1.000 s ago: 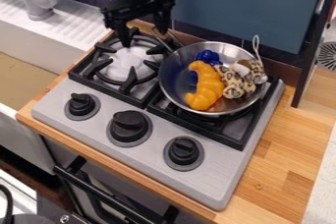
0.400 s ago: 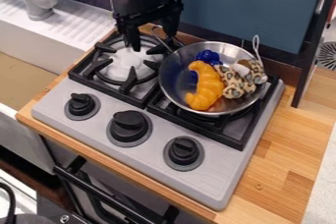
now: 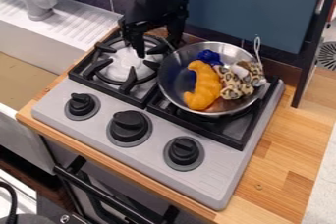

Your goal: Moved to the side

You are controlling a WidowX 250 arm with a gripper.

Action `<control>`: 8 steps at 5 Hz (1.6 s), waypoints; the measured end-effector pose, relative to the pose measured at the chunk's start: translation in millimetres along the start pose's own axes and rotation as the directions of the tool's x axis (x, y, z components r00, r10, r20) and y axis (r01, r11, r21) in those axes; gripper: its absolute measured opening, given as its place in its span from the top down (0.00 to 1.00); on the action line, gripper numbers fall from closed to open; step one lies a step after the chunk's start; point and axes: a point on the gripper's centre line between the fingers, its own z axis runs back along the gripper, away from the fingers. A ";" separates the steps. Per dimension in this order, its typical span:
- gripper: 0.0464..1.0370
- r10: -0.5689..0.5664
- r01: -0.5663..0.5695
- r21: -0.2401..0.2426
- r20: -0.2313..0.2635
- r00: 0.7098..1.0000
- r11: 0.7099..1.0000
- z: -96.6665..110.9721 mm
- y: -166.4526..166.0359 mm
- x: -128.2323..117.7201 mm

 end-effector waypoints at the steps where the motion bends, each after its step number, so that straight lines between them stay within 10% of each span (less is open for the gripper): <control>1: 0.05 -0.001 0.001 0.004 0.003 1.000 1.000 -0.2 0.4 -0.1; 2: 0.12 -0.005 0.005 0.006 0.000 1.000 1.000 -1.4 1.5 -1.3; 5: 0.88 -0.048 0.047 -0.032 -0.011 0.999 0.998 -2.9 -4.3 -2.9; 8: 0.99 -0.173 0.173 0.002 -0.072 0.982 0.985 -7.1 21.2 2.6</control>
